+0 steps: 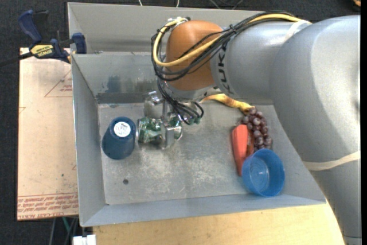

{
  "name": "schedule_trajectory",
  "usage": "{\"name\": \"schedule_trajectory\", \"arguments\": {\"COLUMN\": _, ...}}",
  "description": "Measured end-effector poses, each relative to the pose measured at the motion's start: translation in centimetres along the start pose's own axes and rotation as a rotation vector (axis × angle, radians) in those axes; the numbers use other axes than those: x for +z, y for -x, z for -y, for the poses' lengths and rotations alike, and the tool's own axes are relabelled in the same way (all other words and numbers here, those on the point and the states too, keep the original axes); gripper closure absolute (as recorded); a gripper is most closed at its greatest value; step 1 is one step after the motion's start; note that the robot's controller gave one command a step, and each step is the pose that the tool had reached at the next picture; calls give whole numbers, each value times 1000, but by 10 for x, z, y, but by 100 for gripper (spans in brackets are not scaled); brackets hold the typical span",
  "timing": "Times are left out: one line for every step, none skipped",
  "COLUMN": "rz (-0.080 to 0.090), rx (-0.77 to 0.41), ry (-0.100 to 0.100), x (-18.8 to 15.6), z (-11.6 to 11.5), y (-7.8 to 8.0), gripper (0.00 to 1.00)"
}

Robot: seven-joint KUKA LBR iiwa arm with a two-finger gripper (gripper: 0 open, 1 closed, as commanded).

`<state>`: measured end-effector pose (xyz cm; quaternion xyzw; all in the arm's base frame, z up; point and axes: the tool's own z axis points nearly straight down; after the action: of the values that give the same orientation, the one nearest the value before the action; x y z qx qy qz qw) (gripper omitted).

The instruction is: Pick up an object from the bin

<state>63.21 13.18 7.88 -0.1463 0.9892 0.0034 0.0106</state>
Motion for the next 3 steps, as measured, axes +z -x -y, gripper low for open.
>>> {"name": "schedule_trajectory", "arguments": {"rz": -9, "rx": 95, "ry": 2, "x": -53, "z": -20, "y": -62, "gripper": 0}}
{"name": "schedule_trajectory", "arguments": {"rz": -7, "rx": 49, "ry": 1, "x": 8, "z": 45, "y": -64, "gripper": 0}}
{"name": "schedule_trajectory", "arguments": {"rz": 8, "rx": 214, "ry": 6, "x": 4, "z": 15, "y": -60, "gripper": 100}}
